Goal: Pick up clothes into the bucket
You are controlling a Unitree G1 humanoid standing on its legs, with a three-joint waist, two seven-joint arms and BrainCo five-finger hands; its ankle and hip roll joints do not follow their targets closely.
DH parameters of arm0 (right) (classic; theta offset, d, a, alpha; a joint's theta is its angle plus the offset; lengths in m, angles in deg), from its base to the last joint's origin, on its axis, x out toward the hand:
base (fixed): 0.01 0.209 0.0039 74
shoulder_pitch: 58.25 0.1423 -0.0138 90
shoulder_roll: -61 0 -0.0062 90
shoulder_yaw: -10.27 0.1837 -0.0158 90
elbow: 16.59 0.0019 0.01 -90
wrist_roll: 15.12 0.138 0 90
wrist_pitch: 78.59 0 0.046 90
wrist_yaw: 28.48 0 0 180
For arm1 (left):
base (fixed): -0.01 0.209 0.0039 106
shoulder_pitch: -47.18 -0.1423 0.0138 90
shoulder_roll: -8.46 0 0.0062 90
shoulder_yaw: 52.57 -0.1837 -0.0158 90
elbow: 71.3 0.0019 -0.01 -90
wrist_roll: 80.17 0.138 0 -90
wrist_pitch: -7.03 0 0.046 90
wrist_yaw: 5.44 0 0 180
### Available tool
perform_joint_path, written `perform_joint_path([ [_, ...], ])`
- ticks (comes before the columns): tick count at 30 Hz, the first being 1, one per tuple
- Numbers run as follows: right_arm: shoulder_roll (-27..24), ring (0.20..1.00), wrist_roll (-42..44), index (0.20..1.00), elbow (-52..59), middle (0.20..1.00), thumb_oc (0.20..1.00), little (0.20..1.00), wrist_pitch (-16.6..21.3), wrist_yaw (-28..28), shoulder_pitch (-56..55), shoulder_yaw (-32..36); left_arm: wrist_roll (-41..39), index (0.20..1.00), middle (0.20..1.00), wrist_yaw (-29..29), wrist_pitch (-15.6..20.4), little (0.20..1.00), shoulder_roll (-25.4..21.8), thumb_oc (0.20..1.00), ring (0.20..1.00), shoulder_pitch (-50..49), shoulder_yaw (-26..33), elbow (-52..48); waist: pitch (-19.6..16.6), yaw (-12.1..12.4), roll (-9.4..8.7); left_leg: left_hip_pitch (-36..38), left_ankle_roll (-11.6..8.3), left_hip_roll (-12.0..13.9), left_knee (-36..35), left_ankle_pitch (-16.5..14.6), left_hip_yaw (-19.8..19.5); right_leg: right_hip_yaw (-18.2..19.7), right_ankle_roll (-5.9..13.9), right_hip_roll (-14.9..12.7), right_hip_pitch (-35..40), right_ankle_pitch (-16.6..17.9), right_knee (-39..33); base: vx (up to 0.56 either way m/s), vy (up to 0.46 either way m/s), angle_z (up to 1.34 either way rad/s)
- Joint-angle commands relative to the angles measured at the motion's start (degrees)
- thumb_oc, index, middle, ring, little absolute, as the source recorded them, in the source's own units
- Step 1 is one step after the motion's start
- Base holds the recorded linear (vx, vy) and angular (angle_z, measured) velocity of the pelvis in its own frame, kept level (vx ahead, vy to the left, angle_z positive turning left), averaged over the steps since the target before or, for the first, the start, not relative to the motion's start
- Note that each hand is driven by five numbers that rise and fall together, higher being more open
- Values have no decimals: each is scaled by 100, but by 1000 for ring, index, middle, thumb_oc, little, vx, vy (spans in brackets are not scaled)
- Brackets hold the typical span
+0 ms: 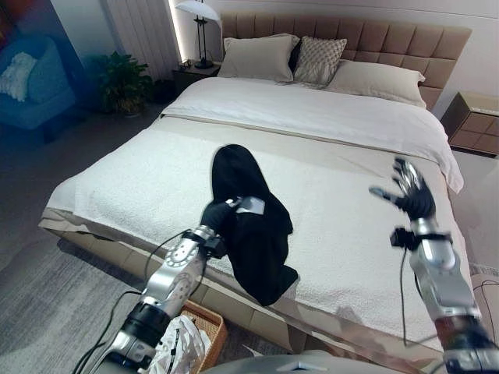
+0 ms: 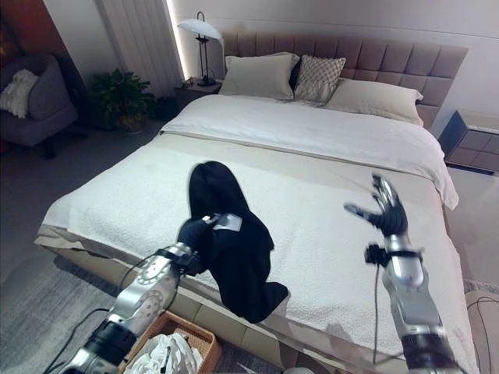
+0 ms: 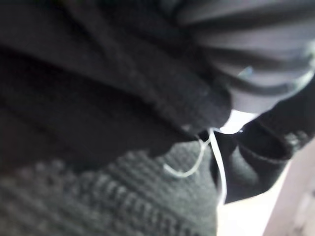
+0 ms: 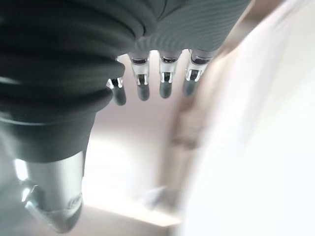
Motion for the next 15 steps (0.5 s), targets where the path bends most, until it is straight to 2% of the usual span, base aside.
perform_joint_path([
  [1, 210, 1000, -472, 1000, -183, 1000, 1000, 1000, 151, 11, -254, 174, -380, 200, 200, 137, 624, 200, -153, 200, 200, -76, 686, -886, -102, -71, -281, -402, -76, -55, 737, -515, -110, -98, 369, -388, 324, -360, 182, 0, 0, 0],
  [3, 316, 1000, -624, 1000, -610, 1000, 1000, 1000, 82, -188, -588, 63, -484, 200, 200, 142, 720, 200, -209, 200, 200, -289, 1081, -1139, -63, -82, -275, -421, -85, -52, 739, -502, -116, -77, 365, -384, 297, -355, 185, 0, 0, 0],
  [6, 406, 1000, -642, 1000, -969, 1000, 1000, 1000, 71, -240, -747, -15, -551, 200, 200, 106, 783, 200, -185, 200, 200, -484, 1347, -1309, -28, -94, -273, -444, -93, -47, 747, -499, -116, -66, 364, -384, 265, -354, 198, 0, 0, 0],
  [7, 467, 1000, -700, 1000, -1533, 1000, 1000, 1000, 45, -292, -868, -106, -598, 200, 200, 99, 886, 200, -216, 200, 200, -662, 1629, -1507, 24, -79, -272, -470, -98, -44, 761, -497, -110, -58, 361, -379, 236, -349, 209, 0, 0, 0],
  [10, 525, 1000, -797, 1000, -2283, 1000, 1000, 1000, 6, -408, -982, -311, -592, 200, 200, 59, 1034, 200, -242, 200, 200, -931, 2019, -1777, 112, -34, -279, -530, -108, -61, 788, -493, -134, -48, 356, -377, 185, -340, 218, -23, 4, -2],
  [15, 618, 1000, -925, 1000, -3342, 1000, 1000, 1000, -65, -502, -985, -593, -87, 200, 200, -108, 1259, 200, -406, 200, 200, -1402, 2613, -1897, 280, 79, -303, -695, -127, -71, 880, -486, -185, -79, 344, -372, 79, -322, 232, -30, 0, 1],
])
